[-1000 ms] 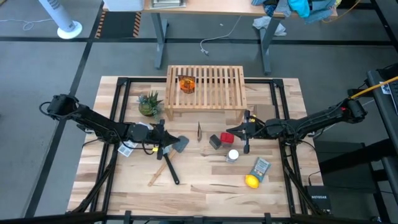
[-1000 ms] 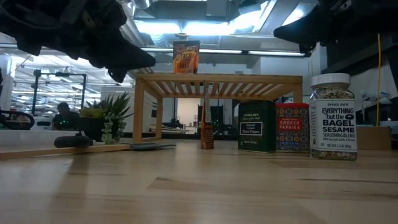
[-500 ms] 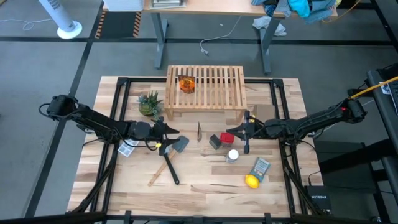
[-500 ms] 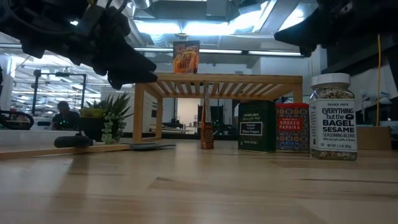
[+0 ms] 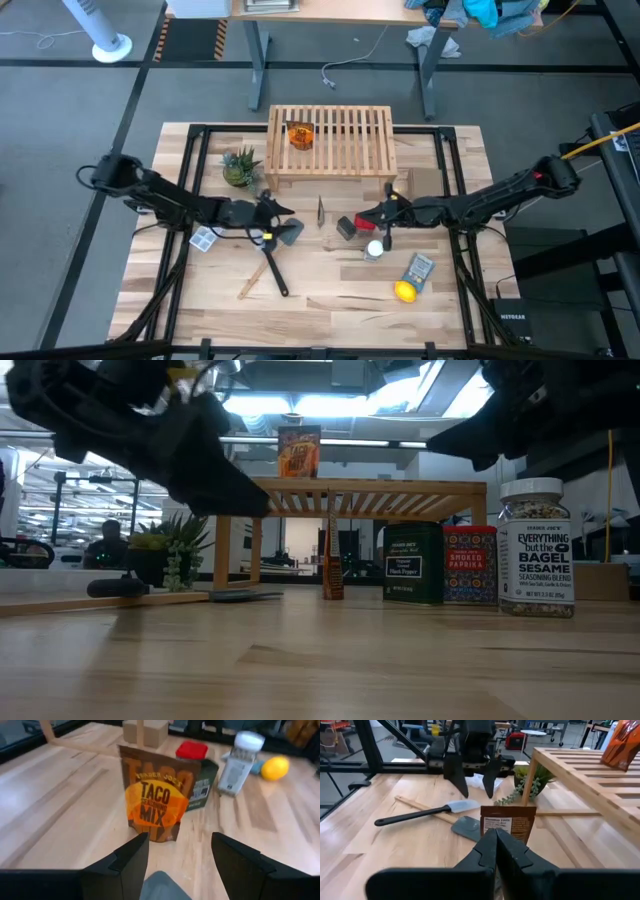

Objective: Shelf spices
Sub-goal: Put the orange seasoning pack on the shelf

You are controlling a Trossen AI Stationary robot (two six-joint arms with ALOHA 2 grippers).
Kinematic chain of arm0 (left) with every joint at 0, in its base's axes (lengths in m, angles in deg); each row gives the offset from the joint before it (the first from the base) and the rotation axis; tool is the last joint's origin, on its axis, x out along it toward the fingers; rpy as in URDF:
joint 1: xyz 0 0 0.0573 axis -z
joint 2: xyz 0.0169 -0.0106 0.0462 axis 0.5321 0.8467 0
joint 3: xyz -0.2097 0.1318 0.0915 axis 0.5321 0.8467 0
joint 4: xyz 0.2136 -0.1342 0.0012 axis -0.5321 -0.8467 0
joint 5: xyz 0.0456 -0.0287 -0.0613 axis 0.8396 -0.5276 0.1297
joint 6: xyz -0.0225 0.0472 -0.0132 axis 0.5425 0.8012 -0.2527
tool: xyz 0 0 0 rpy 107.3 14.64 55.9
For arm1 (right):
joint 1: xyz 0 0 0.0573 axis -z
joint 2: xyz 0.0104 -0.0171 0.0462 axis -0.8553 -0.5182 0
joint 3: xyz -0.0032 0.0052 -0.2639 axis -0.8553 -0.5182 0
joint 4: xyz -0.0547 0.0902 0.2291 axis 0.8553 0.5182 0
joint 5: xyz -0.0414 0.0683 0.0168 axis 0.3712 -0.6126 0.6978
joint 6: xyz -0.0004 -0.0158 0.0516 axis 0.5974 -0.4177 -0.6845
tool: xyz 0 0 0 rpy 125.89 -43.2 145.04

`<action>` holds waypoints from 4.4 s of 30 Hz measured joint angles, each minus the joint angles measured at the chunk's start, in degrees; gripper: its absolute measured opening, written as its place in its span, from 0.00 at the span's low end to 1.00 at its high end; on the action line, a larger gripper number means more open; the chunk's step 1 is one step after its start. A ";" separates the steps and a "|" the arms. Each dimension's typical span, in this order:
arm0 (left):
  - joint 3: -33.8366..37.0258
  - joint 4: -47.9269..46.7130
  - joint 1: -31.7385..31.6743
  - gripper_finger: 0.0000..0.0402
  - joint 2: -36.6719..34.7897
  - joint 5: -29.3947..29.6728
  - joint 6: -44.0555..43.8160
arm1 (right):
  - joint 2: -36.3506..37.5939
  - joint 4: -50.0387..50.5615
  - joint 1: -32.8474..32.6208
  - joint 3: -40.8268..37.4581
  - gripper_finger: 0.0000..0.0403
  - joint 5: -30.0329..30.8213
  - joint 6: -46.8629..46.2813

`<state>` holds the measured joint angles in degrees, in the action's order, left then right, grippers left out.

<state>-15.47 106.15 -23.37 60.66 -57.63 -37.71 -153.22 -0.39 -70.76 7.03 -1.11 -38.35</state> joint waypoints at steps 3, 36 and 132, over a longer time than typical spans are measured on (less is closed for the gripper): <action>-2.84 0.01 0.00 0.52 4.33 0.11 5.02 | -1.88 -0.13 -0.01 1.03 0.02 1.81 0.02; -17.08 -4.98 0.10 0.52 18.32 0.39 3.63 | -5.58 4.38 0.00 2.09 0.02 2.79 -0.87; -23.74 -22.87 -5.55 0.52 13.16 3.63 14.63 | -5.53 6.50 -0.02 2.05 0.02 -1.29 -0.81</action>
<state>-39.22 83.28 -28.92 73.82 -54.00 -23.08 -158.76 6.12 -70.78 9.08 -2.41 -39.15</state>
